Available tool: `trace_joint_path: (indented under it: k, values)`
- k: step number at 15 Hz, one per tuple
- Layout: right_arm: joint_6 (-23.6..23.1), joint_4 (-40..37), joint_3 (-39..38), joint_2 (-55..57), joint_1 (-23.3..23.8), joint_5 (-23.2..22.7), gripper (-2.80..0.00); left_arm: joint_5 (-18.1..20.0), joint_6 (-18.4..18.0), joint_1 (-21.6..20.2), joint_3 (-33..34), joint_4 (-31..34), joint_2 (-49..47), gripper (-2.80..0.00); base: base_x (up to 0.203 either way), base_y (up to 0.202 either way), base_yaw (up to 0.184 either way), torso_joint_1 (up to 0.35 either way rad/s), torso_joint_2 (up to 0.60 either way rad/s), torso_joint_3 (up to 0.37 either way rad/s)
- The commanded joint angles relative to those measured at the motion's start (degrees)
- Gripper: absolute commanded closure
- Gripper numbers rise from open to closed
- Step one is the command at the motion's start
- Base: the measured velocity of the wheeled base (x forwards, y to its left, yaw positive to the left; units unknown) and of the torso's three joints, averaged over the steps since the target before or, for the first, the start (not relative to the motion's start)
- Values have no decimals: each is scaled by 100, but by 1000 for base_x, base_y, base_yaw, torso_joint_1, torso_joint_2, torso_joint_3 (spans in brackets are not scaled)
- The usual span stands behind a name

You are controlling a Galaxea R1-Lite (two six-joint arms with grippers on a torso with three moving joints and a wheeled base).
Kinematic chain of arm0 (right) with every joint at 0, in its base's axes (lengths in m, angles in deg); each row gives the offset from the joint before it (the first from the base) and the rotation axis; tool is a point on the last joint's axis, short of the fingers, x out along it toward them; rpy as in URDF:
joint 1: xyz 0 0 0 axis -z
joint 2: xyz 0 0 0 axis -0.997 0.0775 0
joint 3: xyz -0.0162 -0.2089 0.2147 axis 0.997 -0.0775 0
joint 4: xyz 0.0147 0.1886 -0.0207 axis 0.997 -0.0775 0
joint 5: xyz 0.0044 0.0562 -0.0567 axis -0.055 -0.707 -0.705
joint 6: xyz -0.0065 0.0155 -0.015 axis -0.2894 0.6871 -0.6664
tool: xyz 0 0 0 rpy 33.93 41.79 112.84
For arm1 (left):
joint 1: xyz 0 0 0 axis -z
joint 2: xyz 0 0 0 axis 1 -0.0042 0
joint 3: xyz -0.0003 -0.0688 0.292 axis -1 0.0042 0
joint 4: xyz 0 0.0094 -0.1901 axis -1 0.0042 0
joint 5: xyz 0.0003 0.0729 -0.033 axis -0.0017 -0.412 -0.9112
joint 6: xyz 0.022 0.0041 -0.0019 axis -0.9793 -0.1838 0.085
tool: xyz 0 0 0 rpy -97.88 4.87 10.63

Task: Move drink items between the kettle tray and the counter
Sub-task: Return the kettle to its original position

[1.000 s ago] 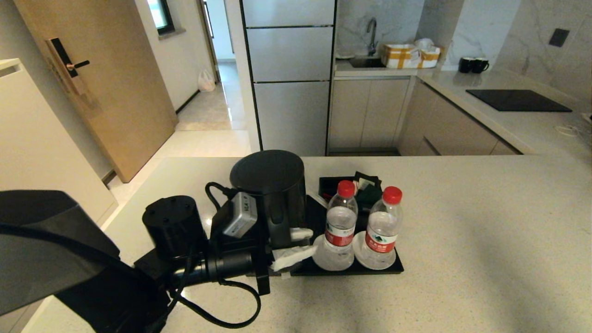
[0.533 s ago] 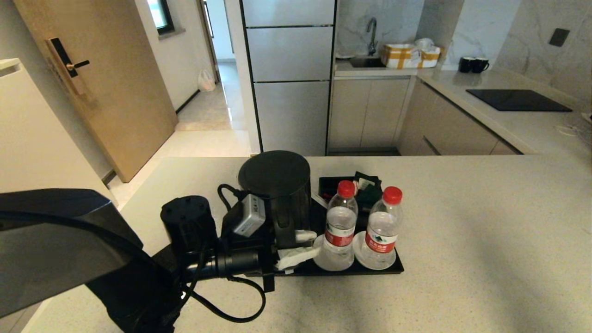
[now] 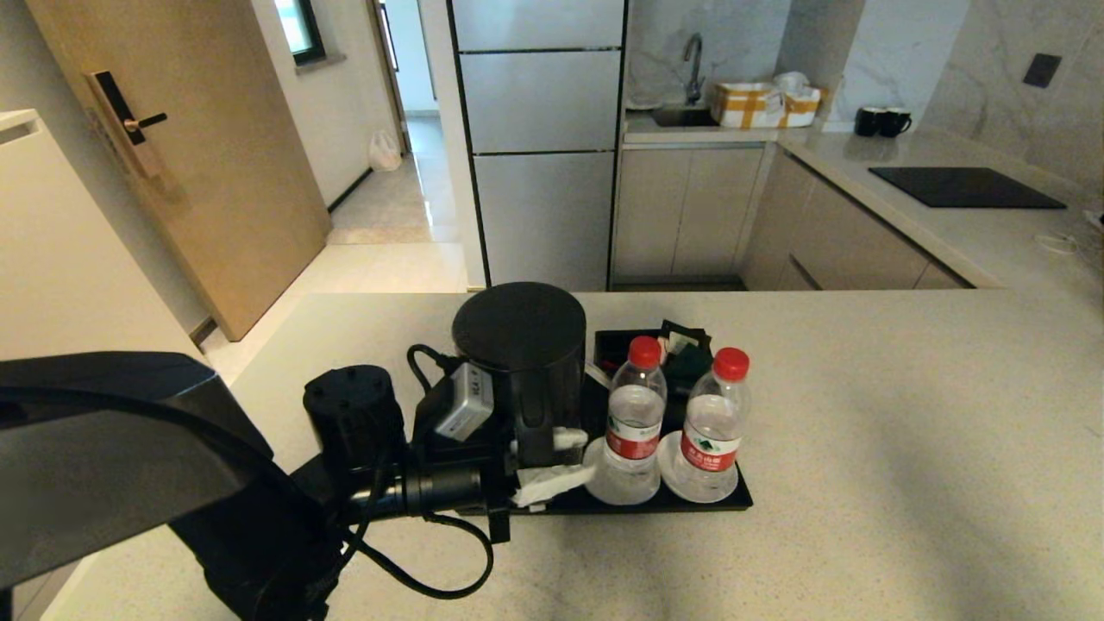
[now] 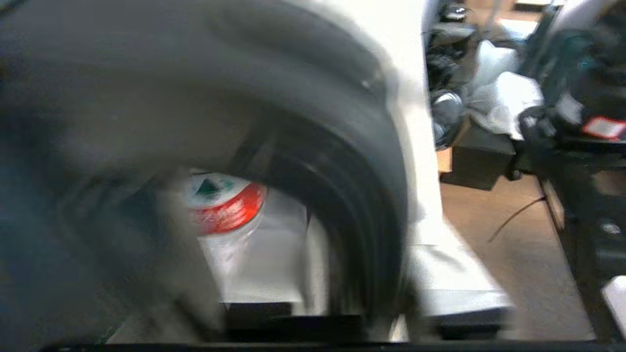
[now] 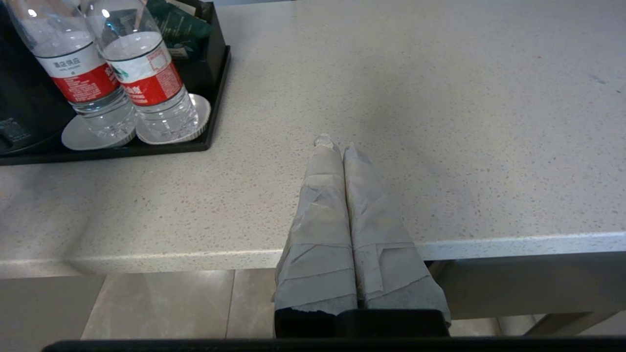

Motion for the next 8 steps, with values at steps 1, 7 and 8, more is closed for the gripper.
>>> trace_joint_path:
  k: [1, 7, 8]
  values:
    - [6, -1, 0, -1, -2, 0, 0, 25, 1, -31, -1, 54, 10, -280, 0, 0, 0, 0, 0, 0]
    - [6, -1, 0, -1, -2, 0, 0, 183, 1, -105, -7, 81, 84, -280, 0, 0, 0, 0, 0, 0]
    - [6, -1, 0, -1, -2, 0, 0, 183, 1, -145, -27, 89, 72, -280, 0, 0, 0, 0, 0, 0]
